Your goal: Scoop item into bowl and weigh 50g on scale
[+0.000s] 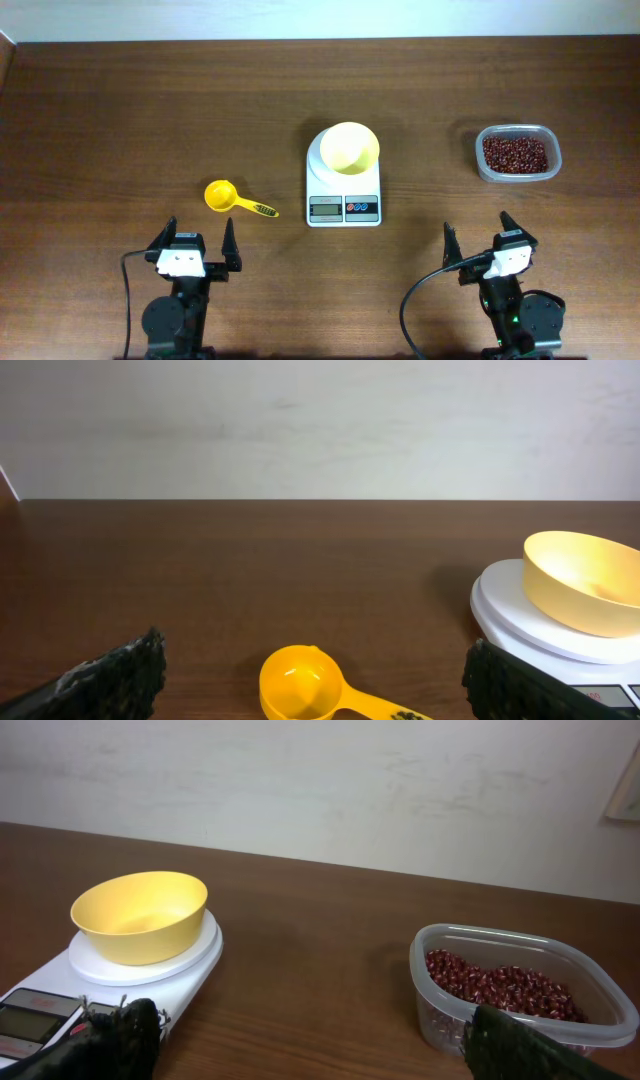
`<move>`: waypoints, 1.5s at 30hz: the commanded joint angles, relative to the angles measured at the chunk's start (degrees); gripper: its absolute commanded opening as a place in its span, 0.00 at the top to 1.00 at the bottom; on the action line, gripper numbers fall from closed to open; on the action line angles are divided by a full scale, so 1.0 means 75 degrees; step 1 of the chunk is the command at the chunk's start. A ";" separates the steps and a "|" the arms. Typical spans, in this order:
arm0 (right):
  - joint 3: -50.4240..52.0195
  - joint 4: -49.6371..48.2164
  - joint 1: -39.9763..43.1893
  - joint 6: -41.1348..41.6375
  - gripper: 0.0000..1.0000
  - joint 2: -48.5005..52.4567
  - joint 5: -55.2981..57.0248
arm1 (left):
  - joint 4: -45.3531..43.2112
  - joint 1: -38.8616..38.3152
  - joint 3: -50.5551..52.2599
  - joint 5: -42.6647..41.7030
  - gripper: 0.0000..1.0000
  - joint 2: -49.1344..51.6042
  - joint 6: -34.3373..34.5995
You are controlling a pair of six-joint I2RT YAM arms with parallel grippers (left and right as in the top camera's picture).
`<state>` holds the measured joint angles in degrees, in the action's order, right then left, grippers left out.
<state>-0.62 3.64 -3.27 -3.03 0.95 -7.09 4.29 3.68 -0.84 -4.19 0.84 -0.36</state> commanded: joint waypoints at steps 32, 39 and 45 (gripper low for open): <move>0.0041 0.0041 -0.0070 0.0009 0.01 -0.0015 0.0012 | 0.0012 0.0047 0.0041 0.0079 0.01 -0.0064 0.0050; 0.0038 0.0041 -0.0070 0.0009 0.01 -0.0015 0.0012 | 0.0017 0.0047 0.0041 0.0219 0.01 -0.0064 0.0050; 0.0041 0.0041 -0.0070 0.0009 0.01 -0.0015 0.0012 | -0.0289 0.0047 0.0041 0.0012 0.01 -0.0064 0.0055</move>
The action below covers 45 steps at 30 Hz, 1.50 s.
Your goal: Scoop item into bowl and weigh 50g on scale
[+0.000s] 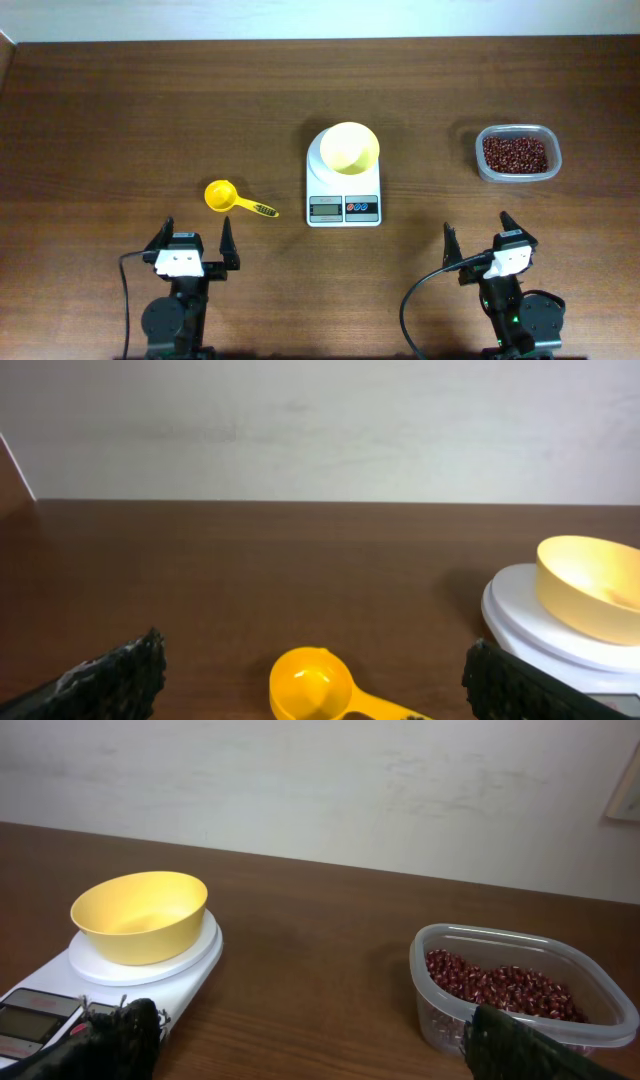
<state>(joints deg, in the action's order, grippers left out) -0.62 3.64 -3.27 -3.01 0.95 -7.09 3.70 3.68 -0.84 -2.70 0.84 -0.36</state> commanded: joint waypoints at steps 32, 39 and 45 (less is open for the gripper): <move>0.0038 0.0041 -0.0070 0.0006 0.01 -0.0015 0.0012 | 0.0399 0.0047 -0.3509 0.0026 0.01 0.4424 0.0163; 0.0041 0.0041 -0.0070 0.0006 0.01 -0.0015 0.0012 | 0.3031 0.0047 -0.6155 0.0568 0.01 0.6353 0.0166; 0.0041 0.0041 -0.0070 0.0006 0.01 -0.0015 0.0012 | 0.5036 0.0085 -0.8597 0.0565 0.01 0.7807 -0.0122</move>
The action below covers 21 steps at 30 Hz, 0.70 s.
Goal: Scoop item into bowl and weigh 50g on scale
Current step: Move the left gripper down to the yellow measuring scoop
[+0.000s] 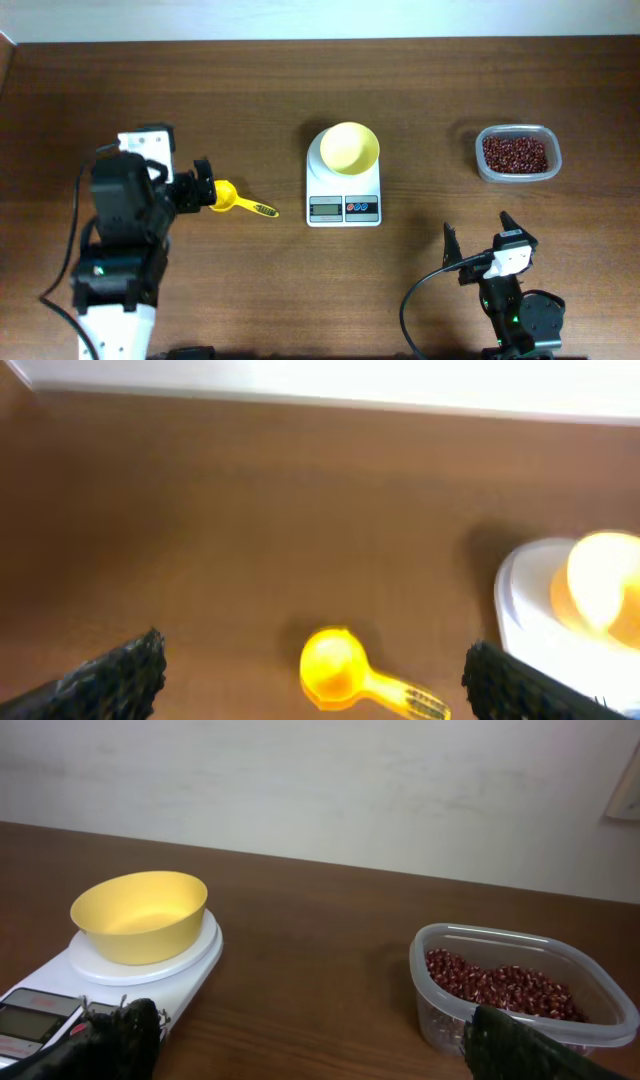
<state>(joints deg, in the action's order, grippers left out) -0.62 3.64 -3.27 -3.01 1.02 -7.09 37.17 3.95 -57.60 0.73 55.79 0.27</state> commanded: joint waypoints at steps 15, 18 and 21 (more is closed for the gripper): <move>0.0038 0.0041 -0.0070 0.0006 0.01 -0.0023 0.0012 | 0.1792 0.0047 -0.2632 -0.0513 0.01 0.1355 -0.0420; 0.0038 0.0041 -0.0070 0.0003 0.01 -0.0023 0.0012 | 0.1620 0.0047 -0.2632 -0.0323 0.01 0.1396 -0.0414; 0.0041 0.0041 -0.0070 0.0006 0.01 -0.0023 0.0012 | 0.1623 0.0047 -0.2629 -0.0323 0.01 0.1682 -0.0283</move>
<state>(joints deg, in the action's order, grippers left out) -0.62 3.64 -3.27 -3.01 1.02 -7.09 49.63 3.95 -76.31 -1.69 66.17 -1.96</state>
